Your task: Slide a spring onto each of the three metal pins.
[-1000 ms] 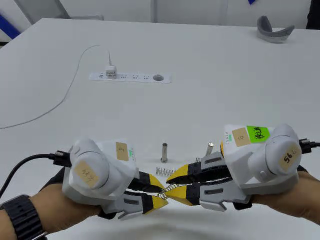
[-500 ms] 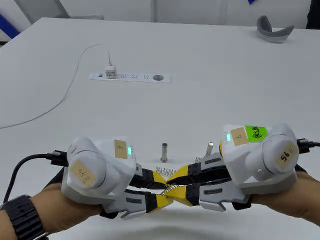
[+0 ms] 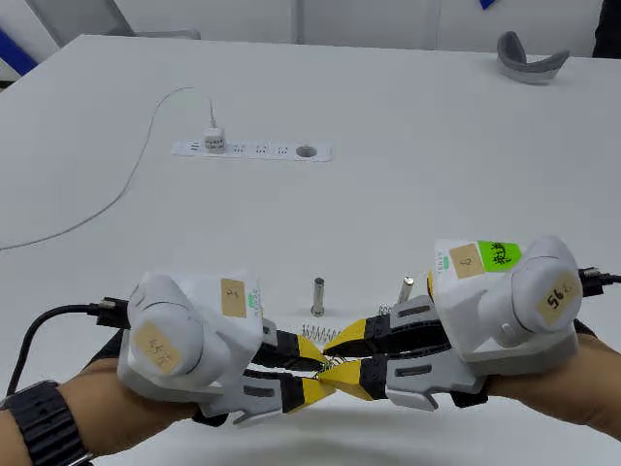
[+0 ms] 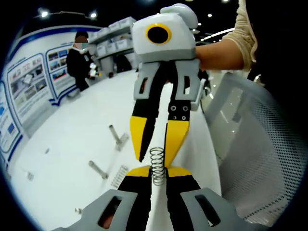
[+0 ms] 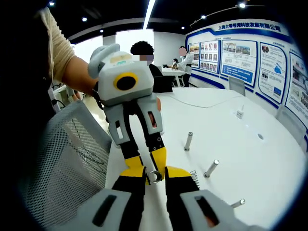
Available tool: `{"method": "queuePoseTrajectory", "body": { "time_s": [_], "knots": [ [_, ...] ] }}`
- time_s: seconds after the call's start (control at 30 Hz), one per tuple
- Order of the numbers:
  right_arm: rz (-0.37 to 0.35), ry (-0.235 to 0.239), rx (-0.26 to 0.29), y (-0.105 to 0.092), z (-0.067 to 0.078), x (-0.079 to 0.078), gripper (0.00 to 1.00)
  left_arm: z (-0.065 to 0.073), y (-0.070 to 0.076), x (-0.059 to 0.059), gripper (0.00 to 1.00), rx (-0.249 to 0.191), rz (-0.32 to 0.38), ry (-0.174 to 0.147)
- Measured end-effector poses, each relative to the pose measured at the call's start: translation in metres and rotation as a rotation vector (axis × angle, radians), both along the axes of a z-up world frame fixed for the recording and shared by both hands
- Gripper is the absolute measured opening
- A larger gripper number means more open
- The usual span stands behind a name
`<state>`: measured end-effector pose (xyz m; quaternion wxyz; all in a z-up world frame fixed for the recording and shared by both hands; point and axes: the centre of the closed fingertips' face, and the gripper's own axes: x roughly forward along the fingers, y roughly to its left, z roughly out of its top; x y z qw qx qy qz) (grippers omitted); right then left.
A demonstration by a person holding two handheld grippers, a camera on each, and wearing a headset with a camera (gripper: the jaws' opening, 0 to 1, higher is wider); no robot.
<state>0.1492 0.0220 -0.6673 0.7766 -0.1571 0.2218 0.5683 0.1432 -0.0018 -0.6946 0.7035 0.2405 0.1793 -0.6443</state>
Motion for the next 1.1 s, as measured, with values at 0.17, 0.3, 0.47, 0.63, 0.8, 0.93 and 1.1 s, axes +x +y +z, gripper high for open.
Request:
{"method": "queuePoseTrajectory", "body": {
  "time_s": [0.17, 0.3, 0.47, 0.63, 0.8, 0.93, 1.1],
  "knots": [
    [-0.015, -0.018, 0.007, -0.006, 0.005, 0.002, 0.20, 0.001, 0.002, 0.002, 0.10, -0.009, 0.012, 0.000],
    [-0.030, -0.039, 0.009, -0.012, 0.007, 0.004, 0.23, 0.005, 0.006, 0.007, 0.10, -0.024, 0.033, 0.004],
    [-0.051, -0.051, 0.003, -0.018, 0.007, 0.007, 0.26, 0.014, 0.009, 0.015, 0.10, -0.072, 0.074, 0.016],
    [-0.062, -0.050, -0.007, -0.023, 0.003, 0.006, 0.27, 0.025, 0.014, 0.025, 0.09, -0.124, 0.116, 0.022],
    [-0.067, -0.044, -0.010, -0.024, 0.000, 0.004, 0.27, 0.038, 0.021, 0.035, 0.09, -0.174, 0.157, 0.017],
    [-0.071, -0.043, -0.008, -0.025, 0.000, 0.003, 0.27, 0.046, 0.027, 0.045, 0.09, -0.213, 0.197, 0.023],
    [-0.078, -0.040, -0.007, -0.025, -0.001, 0.004, 0.27, 0.055, 0.035, 0.056, 0.09, -0.249, 0.244, 0.014]
  ]
}}
